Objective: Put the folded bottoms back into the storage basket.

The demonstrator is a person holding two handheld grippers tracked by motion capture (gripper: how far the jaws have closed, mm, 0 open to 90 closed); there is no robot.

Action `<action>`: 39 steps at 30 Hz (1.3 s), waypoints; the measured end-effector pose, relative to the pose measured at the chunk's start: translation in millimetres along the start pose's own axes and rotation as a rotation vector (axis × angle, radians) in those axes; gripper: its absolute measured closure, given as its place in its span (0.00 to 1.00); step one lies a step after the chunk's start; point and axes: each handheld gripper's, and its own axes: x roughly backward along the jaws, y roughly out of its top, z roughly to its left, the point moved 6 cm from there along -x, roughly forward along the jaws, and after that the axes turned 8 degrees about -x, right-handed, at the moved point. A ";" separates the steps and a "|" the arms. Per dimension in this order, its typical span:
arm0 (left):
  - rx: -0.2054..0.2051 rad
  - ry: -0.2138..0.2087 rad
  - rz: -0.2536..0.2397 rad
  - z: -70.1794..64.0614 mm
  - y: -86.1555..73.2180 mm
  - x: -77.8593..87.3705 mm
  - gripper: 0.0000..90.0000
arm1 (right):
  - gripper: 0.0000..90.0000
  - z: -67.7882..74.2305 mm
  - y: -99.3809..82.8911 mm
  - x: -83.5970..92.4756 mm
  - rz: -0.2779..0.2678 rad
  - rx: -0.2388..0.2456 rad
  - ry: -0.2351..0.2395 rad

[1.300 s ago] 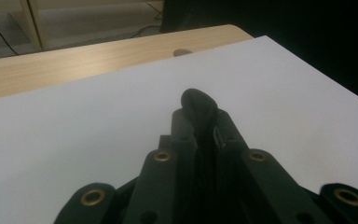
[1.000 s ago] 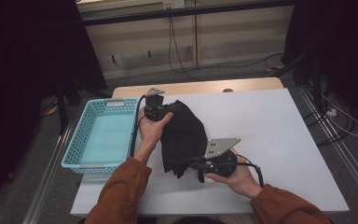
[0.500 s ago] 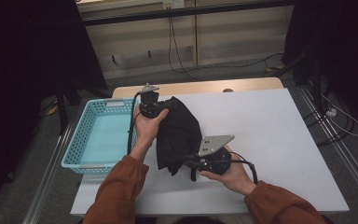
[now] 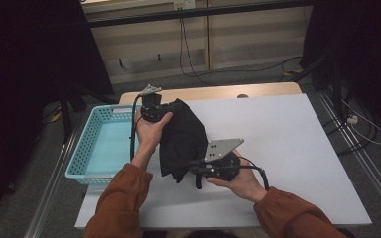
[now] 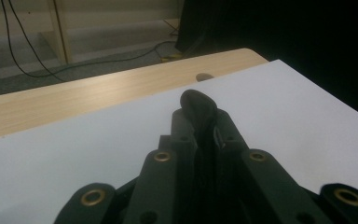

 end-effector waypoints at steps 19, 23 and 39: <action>-0.017 0.053 -0.019 24.0 10.1 28.6 0.91 | 0.92 8.3 29.6 -29.1 -0.040 0.009 0.058; -0.008 0.062 -0.026 28.7 12.5 32.2 0.91 | 0.92 8.6 34.3 -30.5 -0.057 0.006 0.061; 0.019 0.107 -0.046 53.8 23.2 50.4 0.91 | 0.92 6.4 53.6 -42.8 -0.076 0.008 0.046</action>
